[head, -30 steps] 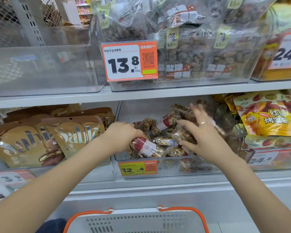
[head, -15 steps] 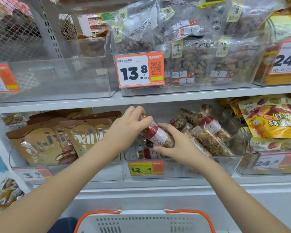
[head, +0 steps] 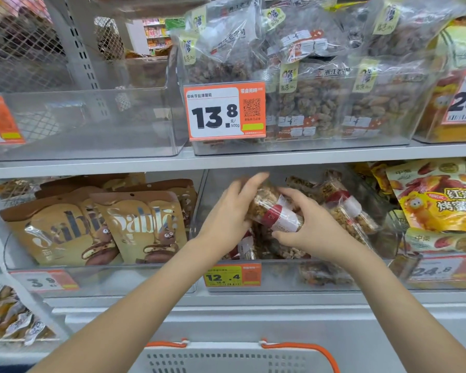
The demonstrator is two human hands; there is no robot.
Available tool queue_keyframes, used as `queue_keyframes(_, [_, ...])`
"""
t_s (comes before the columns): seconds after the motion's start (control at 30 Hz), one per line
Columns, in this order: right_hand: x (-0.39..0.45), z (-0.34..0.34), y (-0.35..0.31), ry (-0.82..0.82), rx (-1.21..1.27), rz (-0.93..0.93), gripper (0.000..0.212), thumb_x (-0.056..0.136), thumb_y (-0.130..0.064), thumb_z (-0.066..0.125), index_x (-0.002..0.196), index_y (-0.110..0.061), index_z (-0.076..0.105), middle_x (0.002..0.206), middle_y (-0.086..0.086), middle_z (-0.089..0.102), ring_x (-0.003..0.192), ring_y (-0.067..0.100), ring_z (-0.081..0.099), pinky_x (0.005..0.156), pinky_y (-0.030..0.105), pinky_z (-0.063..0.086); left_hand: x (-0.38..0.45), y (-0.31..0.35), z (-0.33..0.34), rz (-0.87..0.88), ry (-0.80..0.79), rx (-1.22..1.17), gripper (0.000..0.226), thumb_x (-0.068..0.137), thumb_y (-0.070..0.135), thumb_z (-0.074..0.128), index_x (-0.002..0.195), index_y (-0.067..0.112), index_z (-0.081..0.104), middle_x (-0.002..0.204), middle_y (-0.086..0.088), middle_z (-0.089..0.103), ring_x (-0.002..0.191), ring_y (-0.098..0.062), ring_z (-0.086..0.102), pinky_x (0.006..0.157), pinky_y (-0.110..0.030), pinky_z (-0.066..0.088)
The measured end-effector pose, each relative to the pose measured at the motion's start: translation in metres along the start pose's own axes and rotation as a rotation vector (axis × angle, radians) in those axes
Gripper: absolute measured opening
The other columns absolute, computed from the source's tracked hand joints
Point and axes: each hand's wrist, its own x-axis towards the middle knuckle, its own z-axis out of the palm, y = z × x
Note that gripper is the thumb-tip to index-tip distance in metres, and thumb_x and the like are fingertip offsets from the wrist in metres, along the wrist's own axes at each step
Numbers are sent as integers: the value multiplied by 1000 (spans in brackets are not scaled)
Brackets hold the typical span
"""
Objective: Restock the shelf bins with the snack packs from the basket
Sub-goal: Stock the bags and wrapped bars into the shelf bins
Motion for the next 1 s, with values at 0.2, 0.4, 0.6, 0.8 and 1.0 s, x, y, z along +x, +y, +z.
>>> queue_keyframes(0.2, [9,-8,8,251,-178,44,84,72,-44,70,140,-41,21,130,-3,47,112,21,52,86,47,49,14,-19,32,-493,-240,-105,115,75,33,76,150,14,-9,152,-21,17,140,-36,18,112,-47,27])
queue_keyframes(0.4, [12,-17,22,354,-187,55,79,71,-48,69,134,-42,20,112,2,57,94,31,57,79,48,50,21,-39,51,-764,-547,-110,127,55,57,80,148,5,10,148,-14,31,136,-33,30,108,-40,37])
queue_keyframes(0.6, [24,-4,26,332,-545,2,88,79,-46,65,150,-34,13,126,7,52,120,27,44,94,47,32,13,-36,52,-705,-380,-324,41,68,31,74,100,13,56,92,1,59,83,-9,55,76,-29,50])
queue_keyframes(0.8, [37,2,25,326,-521,82,70,83,-52,59,139,-33,21,125,6,50,118,30,45,94,51,34,10,-33,46,-748,-361,-627,86,62,33,73,138,19,35,130,1,50,113,-18,52,88,-31,48])
queue_keyframes(1.0, [40,-1,16,362,-303,161,54,80,-46,65,120,-29,33,121,11,46,112,36,47,88,49,44,5,-11,35,-451,-390,-664,81,72,28,79,141,31,37,137,6,41,122,-9,44,99,-21,37])
